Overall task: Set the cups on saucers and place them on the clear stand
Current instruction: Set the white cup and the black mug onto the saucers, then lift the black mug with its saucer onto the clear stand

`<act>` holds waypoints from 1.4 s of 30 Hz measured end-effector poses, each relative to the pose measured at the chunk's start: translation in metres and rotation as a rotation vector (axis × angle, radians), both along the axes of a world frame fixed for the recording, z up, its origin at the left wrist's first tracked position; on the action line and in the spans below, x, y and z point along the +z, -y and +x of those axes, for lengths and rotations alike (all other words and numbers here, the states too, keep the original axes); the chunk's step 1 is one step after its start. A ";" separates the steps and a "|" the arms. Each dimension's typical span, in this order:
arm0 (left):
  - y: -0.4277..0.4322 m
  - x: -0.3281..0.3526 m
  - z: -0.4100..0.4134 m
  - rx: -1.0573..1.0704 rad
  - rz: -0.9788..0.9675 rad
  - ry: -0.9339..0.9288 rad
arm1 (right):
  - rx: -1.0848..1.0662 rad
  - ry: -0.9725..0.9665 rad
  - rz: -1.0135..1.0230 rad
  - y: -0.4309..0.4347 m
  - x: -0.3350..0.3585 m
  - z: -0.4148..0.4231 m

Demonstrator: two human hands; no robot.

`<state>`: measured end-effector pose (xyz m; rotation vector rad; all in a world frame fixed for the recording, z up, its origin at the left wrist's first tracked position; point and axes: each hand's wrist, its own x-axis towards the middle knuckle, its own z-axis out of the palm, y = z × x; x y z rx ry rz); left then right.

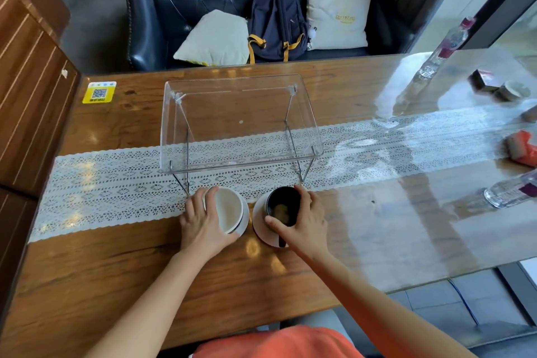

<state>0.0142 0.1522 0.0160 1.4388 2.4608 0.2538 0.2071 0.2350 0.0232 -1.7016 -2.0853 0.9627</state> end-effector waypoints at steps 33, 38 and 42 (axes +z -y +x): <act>-0.027 0.026 0.109 0.660 0.076 1.180 | 0.333 -0.195 -0.834 -0.094 0.036 0.068; -0.018 0.070 0.121 0.418 0.152 1.122 | 0.457 -0.163 -0.766 -0.105 0.080 0.079; -0.024 0.112 0.115 0.230 0.171 1.024 | 0.549 -0.195 -0.685 -0.122 0.130 0.078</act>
